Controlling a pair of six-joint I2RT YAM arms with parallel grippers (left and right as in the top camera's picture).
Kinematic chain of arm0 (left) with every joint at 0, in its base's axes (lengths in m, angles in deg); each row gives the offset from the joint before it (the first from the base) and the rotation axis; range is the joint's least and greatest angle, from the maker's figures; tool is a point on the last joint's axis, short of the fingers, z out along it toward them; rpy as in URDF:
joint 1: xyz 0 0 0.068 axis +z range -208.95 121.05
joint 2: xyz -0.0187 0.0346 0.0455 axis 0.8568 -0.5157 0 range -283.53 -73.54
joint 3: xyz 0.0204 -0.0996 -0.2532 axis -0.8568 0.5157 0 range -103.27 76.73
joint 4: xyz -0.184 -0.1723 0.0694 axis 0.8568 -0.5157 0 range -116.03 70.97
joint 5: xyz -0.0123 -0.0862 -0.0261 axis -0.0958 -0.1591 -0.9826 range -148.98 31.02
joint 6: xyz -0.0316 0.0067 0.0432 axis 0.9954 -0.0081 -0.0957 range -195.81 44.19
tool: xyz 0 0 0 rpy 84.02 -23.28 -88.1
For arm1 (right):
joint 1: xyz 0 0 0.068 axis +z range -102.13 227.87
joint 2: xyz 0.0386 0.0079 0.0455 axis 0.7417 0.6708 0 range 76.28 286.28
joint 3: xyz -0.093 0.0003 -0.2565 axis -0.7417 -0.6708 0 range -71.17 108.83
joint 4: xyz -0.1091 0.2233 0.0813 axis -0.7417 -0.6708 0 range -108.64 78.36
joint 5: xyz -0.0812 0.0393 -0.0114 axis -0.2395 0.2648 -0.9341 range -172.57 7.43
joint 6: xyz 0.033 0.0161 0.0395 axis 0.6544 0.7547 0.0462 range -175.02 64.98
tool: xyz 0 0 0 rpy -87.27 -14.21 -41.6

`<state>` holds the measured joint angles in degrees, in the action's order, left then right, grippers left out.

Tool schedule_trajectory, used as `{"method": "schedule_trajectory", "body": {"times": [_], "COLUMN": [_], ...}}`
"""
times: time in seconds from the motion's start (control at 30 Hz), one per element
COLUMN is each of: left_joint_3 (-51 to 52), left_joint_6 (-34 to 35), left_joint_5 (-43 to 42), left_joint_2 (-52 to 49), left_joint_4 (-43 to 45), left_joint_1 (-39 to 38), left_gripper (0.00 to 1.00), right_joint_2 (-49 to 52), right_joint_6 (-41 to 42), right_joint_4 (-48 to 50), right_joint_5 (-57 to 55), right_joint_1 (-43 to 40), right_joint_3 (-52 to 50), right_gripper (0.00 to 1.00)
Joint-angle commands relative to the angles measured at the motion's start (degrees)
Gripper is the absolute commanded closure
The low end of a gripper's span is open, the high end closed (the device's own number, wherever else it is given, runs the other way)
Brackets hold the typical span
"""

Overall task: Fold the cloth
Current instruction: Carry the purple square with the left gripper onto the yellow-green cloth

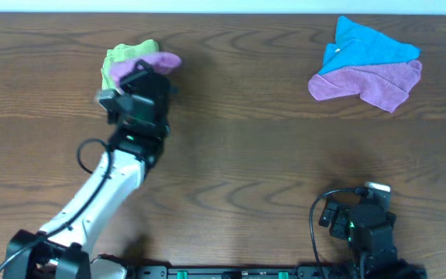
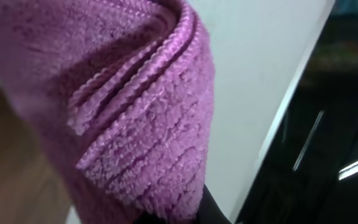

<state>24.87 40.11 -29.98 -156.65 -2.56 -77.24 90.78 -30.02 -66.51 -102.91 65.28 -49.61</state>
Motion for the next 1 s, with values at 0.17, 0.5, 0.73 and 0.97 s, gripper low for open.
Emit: {"method": "schedule_trajectory", "body": {"times": [0.17,0.5,0.73,0.97], "left_joint_3": [-8.0,-12.8,-12.9,-13.0], "left_joint_6": [-22.1,-45.8,-44.5,-43.5], "left_joint_5": [-13.9,-19.4,-19.4,-19.7], "left_joint_2": [-7.8,-15.1,-21.5,-28.4], "left_joint_4": [-0.3,6.8,20.4,30.2], "left_joint_1": [9.0,12.5,13.9,14.2], "left_gripper": [0.94,0.94,0.93,0.94], "right_joint_2": [-0.3,-0.3,-0.3,-0.3], "right_joint_6": [-0.8,-0.8,-0.8,-0.8], "right_joint_4": [-0.1,-0.1,-0.1,-0.1], "right_joint_5": [-0.4,-0.4,-0.4,-0.4], "right_joint_1": [-0.5,-0.5,-0.5,-0.5], "right_joint_3": [0.0,0.0,0.0,0.0], "right_gripper": [0.01,0.01,0.01,0.01]}}
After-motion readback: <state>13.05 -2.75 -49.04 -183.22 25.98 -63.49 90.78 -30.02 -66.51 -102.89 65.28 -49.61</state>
